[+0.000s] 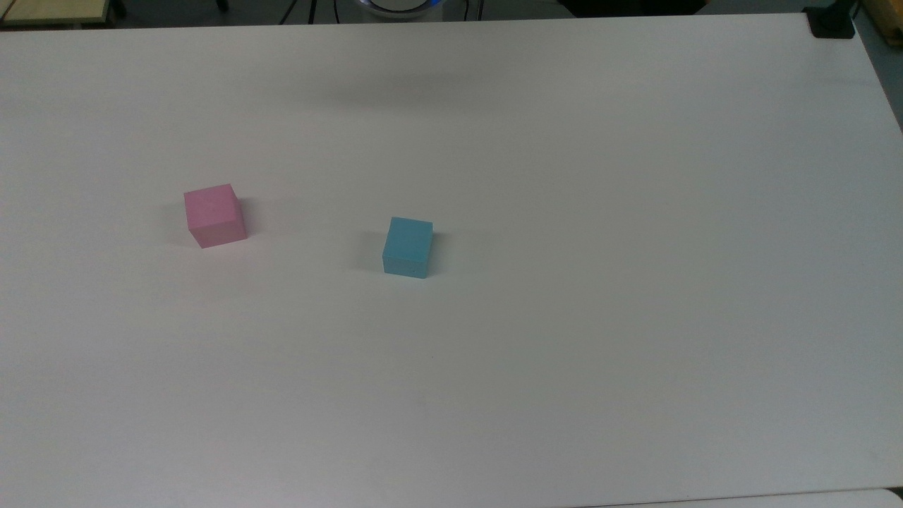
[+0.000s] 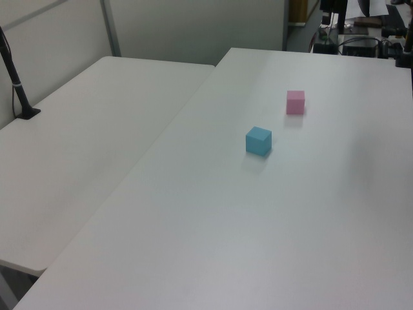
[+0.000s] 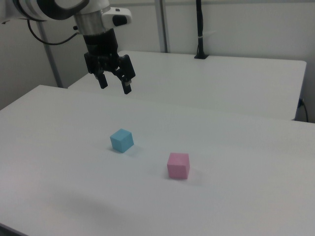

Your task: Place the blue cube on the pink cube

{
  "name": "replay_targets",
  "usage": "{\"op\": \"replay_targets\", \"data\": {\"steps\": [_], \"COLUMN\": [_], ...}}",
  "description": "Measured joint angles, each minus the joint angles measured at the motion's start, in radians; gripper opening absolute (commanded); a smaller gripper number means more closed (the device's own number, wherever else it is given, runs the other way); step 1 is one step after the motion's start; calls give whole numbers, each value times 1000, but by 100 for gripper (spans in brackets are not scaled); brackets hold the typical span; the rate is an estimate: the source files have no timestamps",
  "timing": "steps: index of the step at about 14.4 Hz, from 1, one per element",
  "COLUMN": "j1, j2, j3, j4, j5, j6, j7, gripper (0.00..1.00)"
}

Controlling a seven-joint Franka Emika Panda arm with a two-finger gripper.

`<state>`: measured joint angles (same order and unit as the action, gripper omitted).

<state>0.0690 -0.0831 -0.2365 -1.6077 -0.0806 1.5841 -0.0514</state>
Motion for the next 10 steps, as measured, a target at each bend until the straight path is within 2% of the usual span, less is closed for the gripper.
{"op": "replay_targets", "data": {"steps": [10], "j1": [0], "j2": [0], "j3": [0], "j4": [0], "j5": [0], "j6": [-2], "j7": [0], "gripper": [100]}}
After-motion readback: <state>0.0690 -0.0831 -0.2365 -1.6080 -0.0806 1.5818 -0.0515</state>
